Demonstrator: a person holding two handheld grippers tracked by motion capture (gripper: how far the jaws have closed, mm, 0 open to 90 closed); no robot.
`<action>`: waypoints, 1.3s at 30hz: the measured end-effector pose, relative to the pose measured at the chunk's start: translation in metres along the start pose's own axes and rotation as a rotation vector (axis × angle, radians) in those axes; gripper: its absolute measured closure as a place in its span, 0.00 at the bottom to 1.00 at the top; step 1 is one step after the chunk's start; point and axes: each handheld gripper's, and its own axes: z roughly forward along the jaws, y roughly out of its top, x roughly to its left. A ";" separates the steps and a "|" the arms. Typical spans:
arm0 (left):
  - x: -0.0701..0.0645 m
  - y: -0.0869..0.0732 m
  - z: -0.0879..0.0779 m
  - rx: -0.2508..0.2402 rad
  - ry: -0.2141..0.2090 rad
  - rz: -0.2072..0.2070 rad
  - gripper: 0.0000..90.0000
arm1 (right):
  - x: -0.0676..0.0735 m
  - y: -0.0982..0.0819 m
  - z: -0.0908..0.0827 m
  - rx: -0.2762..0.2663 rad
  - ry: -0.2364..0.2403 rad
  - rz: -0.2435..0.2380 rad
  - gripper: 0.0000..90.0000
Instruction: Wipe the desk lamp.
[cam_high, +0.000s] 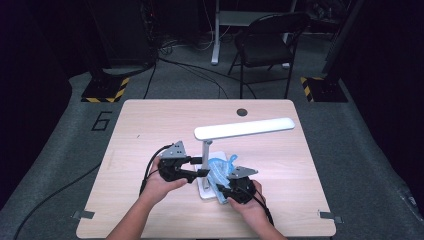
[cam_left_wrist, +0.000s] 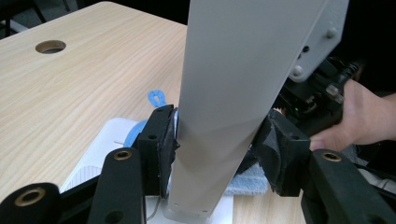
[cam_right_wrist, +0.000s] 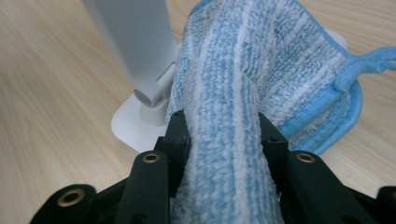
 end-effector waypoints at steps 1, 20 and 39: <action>0.000 0.000 0.000 0.001 0.003 0.008 0.55 | 0.001 0.000 0.000 0.000 -0.008 -0.012 0.71; -0.001 0.000 -0.003 0.014 0.016 -0.012 0.54 | 0.002 0.006 0.004 0.010 0.022 -0.017 0.71; -0.003 -0.003 -0.012 0.047 -0.009 -0.019 0.65 | -0.002 0.010 0.001 -0.029 0.143 -0.064 0.72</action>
